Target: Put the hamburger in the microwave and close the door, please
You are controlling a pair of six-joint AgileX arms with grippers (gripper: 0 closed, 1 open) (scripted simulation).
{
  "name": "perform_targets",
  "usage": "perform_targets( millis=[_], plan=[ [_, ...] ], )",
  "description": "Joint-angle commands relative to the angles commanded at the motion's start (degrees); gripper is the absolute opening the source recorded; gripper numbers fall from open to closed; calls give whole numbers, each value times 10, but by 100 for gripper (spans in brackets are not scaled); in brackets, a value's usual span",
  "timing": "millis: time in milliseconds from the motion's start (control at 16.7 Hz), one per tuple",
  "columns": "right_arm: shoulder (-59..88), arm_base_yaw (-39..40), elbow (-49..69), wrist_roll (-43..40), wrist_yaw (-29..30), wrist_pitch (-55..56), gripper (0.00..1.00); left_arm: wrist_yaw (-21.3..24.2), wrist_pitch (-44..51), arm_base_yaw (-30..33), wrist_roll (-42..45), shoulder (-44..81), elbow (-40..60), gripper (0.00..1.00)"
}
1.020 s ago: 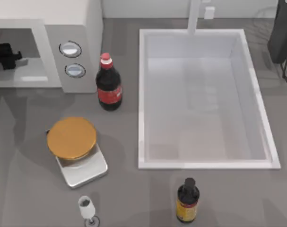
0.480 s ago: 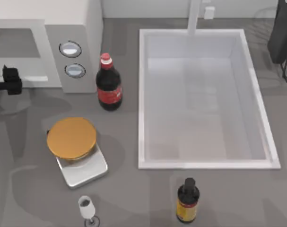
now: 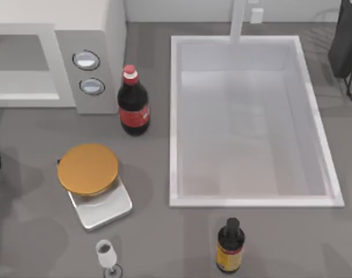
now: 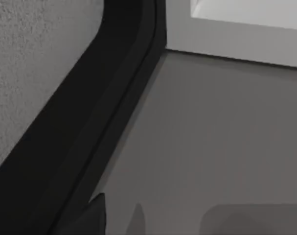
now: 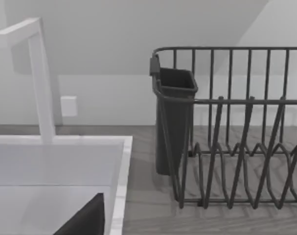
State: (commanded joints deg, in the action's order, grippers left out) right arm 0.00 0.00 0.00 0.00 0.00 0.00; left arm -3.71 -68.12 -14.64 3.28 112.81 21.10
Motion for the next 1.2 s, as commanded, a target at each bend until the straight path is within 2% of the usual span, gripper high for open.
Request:
perform_targets(
  millis=[480, 1200],
  plan=[
    [0, 0, 0, 0, 0, 0, 100, -1, 29, 1, -1, -27, 7, 100],
    [0, 0, 0, 0, 0, 0, 100, -4, 326, 1, -1, -270, 55, 100]
  ],
)
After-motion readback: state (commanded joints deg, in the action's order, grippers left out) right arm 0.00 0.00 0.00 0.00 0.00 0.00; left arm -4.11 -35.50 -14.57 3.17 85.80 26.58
